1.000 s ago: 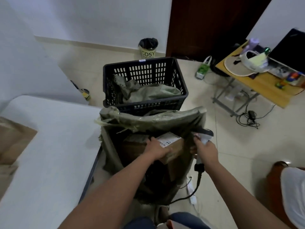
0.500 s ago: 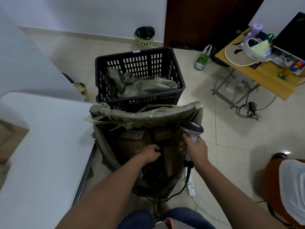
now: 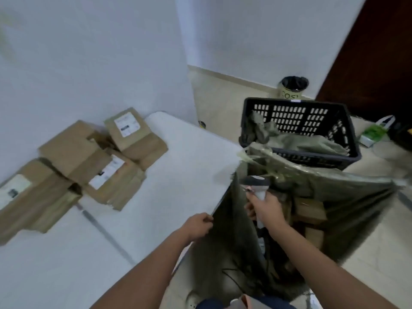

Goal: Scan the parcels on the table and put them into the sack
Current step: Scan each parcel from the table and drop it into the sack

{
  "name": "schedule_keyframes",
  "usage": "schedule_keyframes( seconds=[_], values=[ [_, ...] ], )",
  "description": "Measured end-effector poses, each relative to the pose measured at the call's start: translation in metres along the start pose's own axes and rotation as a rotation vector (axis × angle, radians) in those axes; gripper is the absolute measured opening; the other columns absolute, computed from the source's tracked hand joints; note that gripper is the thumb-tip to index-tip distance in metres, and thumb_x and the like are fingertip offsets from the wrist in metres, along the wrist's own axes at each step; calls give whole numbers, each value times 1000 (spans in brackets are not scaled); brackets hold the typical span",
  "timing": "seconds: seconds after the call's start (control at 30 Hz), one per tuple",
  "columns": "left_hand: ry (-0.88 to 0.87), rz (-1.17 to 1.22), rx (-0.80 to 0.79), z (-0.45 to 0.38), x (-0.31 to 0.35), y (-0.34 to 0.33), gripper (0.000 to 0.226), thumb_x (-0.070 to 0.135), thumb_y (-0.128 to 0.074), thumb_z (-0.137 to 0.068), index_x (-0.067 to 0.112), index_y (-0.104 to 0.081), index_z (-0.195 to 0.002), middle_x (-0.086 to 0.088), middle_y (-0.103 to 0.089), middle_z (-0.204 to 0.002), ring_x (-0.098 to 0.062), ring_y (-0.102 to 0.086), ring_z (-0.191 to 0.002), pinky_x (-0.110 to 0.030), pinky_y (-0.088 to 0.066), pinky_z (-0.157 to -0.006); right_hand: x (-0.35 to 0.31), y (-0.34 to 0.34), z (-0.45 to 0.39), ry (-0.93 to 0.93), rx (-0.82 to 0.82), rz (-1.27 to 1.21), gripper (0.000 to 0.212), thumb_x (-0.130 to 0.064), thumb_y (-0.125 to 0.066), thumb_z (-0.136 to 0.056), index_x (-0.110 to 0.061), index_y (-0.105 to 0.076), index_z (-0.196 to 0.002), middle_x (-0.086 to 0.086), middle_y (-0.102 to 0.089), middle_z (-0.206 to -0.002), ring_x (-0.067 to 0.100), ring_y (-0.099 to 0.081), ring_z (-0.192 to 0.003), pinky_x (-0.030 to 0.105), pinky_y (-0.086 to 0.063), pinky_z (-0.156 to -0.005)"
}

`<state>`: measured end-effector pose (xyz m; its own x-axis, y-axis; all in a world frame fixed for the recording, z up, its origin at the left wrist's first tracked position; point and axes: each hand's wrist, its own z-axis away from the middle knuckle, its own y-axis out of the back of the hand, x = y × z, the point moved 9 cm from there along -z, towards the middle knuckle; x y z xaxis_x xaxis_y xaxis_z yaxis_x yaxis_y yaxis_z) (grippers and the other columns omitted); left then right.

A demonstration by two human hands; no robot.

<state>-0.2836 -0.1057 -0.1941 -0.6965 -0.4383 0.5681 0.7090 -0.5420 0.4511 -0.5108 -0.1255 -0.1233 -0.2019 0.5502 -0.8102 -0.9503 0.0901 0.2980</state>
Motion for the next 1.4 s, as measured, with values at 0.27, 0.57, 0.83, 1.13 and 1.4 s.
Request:
schedule_keyframes(
  seconds=[0.27,0.57,0.83,1.13,1.4],
  values=[
    [118,263,261,103,-173,142,32,20,-50,-99,13,-57,-130,-7,-60,-123,-22,-65,-102,-29,-53,-86,-116,-218,82,309,-368,181,20,-32,-62,-91,-12,-62,-96,4,-74,-78,15,-66,-55,26,-50,-55],
    [164,464,481,182,-299,227,24,16,-53,-100,13,-59,-122,-7,-60,-117,-18,-62,-90,-22,-50,-72,-178,-368,169,493,-538,286,28,-31,-65,-90,-3,-65,-90,16,-73,-81,16,-63,-54,27,-52,-52],
    [323,922,1007,224,-389,324,45,28,-52,-100,9,-47,-141,-14,-50,-140,-33,-52,-122,-36,-41,-99,-235,-447,198,624,-624,375,23,-36,-62,-94,-13,-62,-91,3,-68,-73,10,-63,-57,24,-54,-57],
    [361,1382,984,196,-441,380,98,81,-53,-76,25,-26,-152,-8,-35,-153,-38,-37,-135,-55,-32,-111,-246,-509,184,539,-635,418,28,-39,-61,-94,-11,-61,-94,5,-70,-76,11,-63,-58,23,-56,-61],
    [234,1670,847,149,-441,376,92,77,-56,-77,23,-32,-147,-9,-46,-144,-35,-43,-130,-51,-34,-105,-235,-536,168,459,-629,416,20,-38,-62,-93,-19,-57,-94,4,-70,-77,10,-61,-55,22,-54,-55]
  ],
)
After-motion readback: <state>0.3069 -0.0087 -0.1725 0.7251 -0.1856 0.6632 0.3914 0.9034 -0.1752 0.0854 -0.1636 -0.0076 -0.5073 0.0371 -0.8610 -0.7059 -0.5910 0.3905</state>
